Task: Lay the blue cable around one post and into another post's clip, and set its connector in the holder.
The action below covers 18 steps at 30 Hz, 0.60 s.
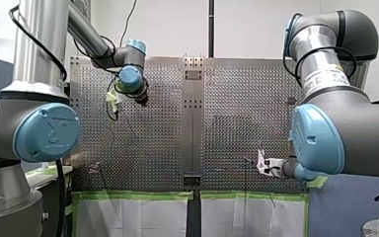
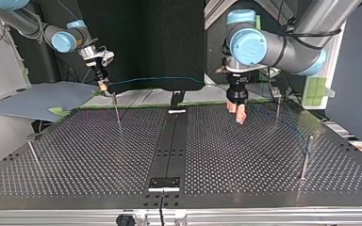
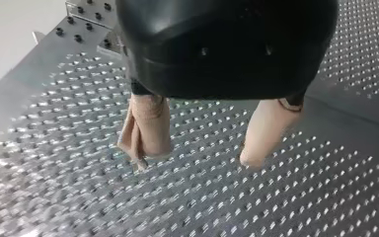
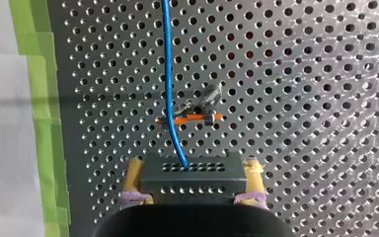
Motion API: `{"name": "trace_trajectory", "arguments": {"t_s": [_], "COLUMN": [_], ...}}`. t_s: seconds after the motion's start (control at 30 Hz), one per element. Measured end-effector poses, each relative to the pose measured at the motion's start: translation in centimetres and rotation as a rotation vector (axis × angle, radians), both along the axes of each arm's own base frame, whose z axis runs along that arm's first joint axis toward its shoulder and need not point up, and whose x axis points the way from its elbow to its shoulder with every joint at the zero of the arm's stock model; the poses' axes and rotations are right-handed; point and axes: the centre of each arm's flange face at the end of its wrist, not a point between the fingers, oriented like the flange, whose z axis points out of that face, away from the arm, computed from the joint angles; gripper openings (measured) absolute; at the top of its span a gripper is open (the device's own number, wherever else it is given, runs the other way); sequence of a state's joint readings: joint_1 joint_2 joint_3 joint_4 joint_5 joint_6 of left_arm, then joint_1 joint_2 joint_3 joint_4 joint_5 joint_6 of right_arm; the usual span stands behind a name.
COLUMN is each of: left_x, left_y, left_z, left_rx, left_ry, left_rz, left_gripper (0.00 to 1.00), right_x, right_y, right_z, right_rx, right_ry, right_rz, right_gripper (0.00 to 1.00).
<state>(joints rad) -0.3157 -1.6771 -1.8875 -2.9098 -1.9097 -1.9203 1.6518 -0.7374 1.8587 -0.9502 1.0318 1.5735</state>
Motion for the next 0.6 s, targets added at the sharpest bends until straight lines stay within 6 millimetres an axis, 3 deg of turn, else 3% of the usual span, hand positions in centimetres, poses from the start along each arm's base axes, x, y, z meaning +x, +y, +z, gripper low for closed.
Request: {"name": "trace_trajectory", "arguments": {"t_s": [0.27,0.6], "left_x": [-0.8,-5.0], "left_y": [-3.6,-7.0], "left_z": [-4.0,-11.7], "left_rx": [0.031,0.014], "left_ry": [0.017,0.106], "left_rz": [-0.070,-0.175], "left_gripper": [1.00,1.00], "right_x": [-0.3,-0.5], "right_y": [-0.1,-0.3], "right_z": [0.0,0.1], "right_rx": [-0.006,-0.015], "right_ry": [0.020,0.019], "right_rz": [-0.011,-0.015], "right_gripper": [0.00,0.00]}}
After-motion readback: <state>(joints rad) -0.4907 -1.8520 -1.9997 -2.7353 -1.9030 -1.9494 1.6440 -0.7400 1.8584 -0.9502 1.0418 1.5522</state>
